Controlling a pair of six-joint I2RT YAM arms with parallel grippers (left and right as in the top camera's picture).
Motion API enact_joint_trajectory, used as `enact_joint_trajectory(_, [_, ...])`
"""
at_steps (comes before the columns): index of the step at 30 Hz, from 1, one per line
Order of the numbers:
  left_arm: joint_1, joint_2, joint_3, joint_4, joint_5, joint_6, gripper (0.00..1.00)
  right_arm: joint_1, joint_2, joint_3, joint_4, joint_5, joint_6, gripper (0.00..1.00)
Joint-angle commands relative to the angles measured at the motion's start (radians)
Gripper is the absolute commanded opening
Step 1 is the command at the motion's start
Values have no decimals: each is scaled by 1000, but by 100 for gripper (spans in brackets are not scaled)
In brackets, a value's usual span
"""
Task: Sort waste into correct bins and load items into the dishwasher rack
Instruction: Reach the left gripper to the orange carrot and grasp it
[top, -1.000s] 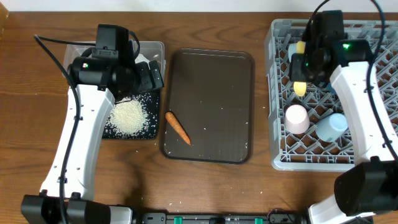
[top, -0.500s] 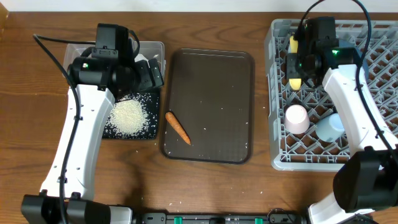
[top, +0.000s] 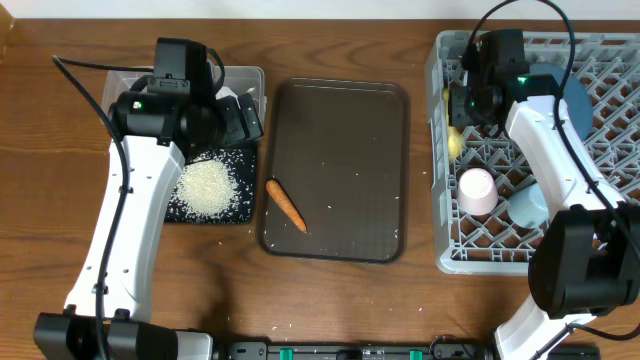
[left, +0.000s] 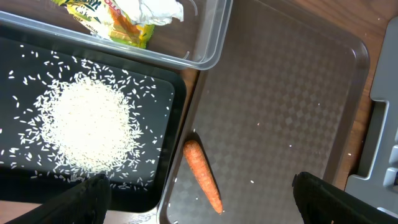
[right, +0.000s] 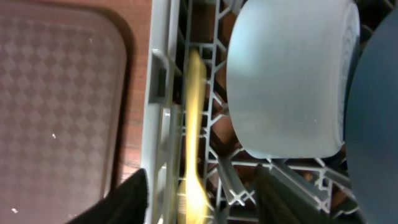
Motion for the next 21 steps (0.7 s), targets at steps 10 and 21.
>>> enact_joint_trajectory(10, [-3, 9, -6, -51, -8, -15, 93, 5, -26, 108, -84, -68, -7, 78])
enact_joint_trajectory(21, [-249, 25, -145, -79, -229, -285, 90, 5, -66, 140, -118, -68, -7, 95])
